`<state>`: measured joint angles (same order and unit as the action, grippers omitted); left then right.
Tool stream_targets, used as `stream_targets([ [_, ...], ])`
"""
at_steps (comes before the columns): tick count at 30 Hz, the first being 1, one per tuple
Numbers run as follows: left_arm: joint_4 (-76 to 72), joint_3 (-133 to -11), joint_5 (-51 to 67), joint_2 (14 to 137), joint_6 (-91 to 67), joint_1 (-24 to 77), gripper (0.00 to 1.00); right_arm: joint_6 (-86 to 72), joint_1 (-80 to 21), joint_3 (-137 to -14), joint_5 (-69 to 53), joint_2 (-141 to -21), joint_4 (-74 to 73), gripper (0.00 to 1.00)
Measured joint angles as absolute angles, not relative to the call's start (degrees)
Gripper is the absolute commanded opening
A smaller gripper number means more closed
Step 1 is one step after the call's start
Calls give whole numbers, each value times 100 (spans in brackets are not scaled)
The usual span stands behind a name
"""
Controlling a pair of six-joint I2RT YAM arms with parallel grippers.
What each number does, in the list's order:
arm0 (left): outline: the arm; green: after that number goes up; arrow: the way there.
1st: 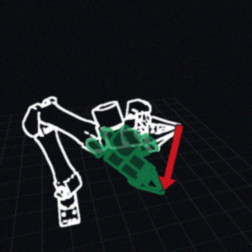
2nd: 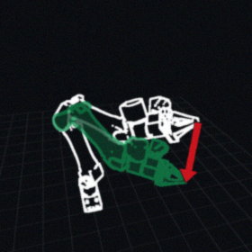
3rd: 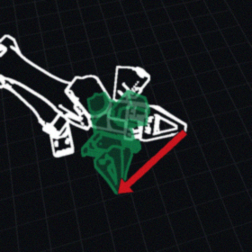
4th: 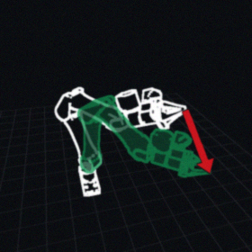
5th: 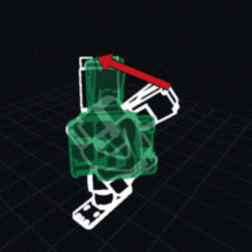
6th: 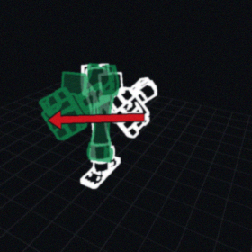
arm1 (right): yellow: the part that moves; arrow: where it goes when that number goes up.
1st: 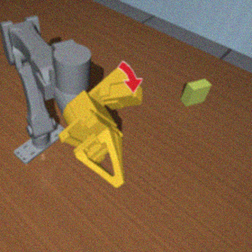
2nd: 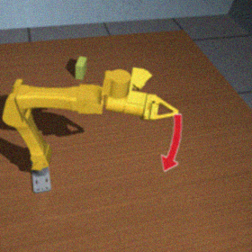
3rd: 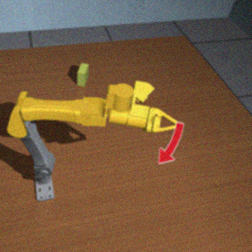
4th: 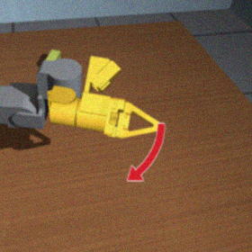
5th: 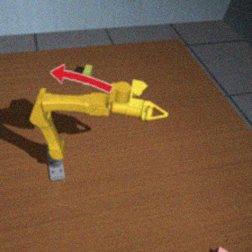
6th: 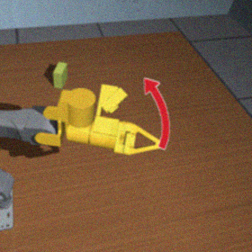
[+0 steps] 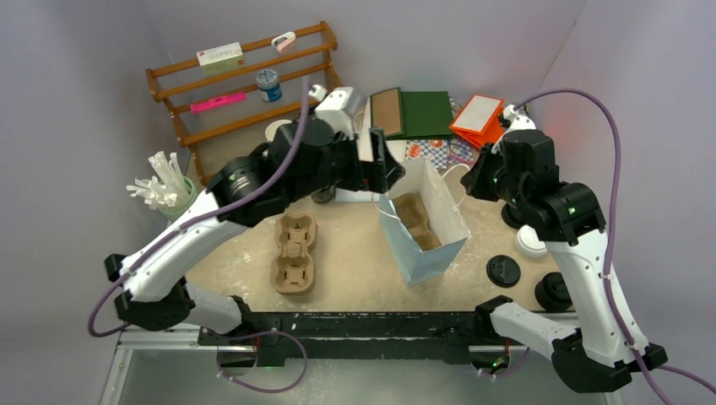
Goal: Pack the takeout coffee
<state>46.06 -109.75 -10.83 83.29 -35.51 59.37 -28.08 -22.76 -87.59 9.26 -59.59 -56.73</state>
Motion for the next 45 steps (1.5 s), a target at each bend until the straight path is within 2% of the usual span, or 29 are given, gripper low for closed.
stream_targets([
  [4,4838,-10127,-1225,7629,-4792,5940,98,-2810,-2276,-8759,917,-5959,-5662,0],
  [8,4805,-9437,-1074,7575,-5448,5940,93,-2810,-2276,-8759,873,-5961,-5634,0],
  [11,4591,-9056,-880,7752,-5651,5940,83,-2810,-2276,-8759,812,-5961,-5623,0],
  [14,4375,-8720,-867,7780,-5708,5940,56,-2810,-2276,-8759,794,-5961,-5623,0],
  [17,4150,-8534,-980,7767,-5684,5940,20,-2810,-2276,-8759,797,-5961,-5625,0],
  [19,4058,-8508,-1083,7767,-5594,5937,1,-2808,-2276,-8761,801,-5961,-5638,0],
  [26,4254,-8493,-1378,7561,-5374,5931,0,-2790,-2276,-8757,1026,-5867,-5789,0],
  [33,4056,-8038,-1413,6593,-4807,5927,0,-2689,-2276,-8239,1063,-4893,-5745,0],
  [40,3269,-8034,-674,6589,-3754,5929,0,-2477,-2272,-7474,141,-3900,-5238,0],
  [45,2941,-7533,-213,6626,-3192,5931,0,-2445,-2272,-6632,-436,-3640,-5094,0],
])
